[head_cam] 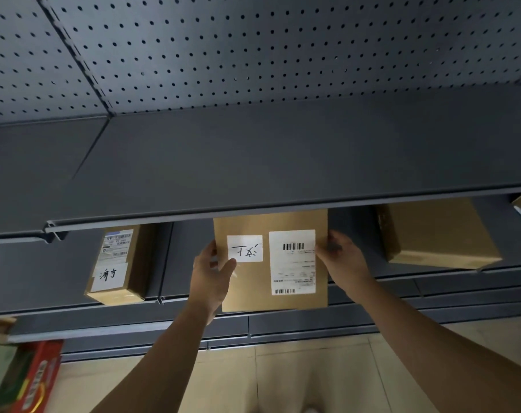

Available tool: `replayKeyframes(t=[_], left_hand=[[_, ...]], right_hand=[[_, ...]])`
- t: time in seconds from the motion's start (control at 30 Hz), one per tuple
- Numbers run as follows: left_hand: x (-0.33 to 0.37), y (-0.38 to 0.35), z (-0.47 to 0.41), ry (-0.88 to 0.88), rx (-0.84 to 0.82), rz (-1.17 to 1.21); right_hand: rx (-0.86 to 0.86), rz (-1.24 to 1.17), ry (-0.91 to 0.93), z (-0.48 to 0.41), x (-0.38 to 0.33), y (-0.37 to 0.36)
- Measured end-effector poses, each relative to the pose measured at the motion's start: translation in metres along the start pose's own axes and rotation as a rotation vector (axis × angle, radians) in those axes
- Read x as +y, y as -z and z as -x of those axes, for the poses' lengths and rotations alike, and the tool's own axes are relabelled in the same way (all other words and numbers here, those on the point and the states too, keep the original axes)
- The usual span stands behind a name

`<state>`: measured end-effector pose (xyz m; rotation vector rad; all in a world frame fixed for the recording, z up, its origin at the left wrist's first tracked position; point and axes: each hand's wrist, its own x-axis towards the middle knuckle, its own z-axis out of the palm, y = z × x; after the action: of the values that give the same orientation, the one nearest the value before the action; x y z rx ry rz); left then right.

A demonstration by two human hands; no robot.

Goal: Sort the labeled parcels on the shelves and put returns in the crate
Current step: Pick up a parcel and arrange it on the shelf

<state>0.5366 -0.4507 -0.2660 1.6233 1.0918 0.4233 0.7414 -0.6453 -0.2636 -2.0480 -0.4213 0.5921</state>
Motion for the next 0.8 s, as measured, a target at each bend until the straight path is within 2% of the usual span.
replayKeyframes(t=[0.27, 0.57, 0.7, 0.8], left_hand=[[-0.031, -0.011, -0.009, 0.13, -0.116, -0.007], [-0.045, -0.025, -0.015, 0.198, -0.112, 0.027], [-0.054, -0.027, -0.011, 0.212, -0.107, 0.048], [-0.053, -0.027, -0.008, 0.217, -0.105, 0.065]], right_hand=[[-0.114, 0.086, -0.085, -0.014, 0.034, -0.018], [-0.184, 0.165, -0.092, -0.024, 0.053, -0.035], [-0.144, 0.191, -0.135, -0.011, 0.054, -0.035], [-0.028, 0.195, -0.157, 0.012, 0.05, -0.031]])
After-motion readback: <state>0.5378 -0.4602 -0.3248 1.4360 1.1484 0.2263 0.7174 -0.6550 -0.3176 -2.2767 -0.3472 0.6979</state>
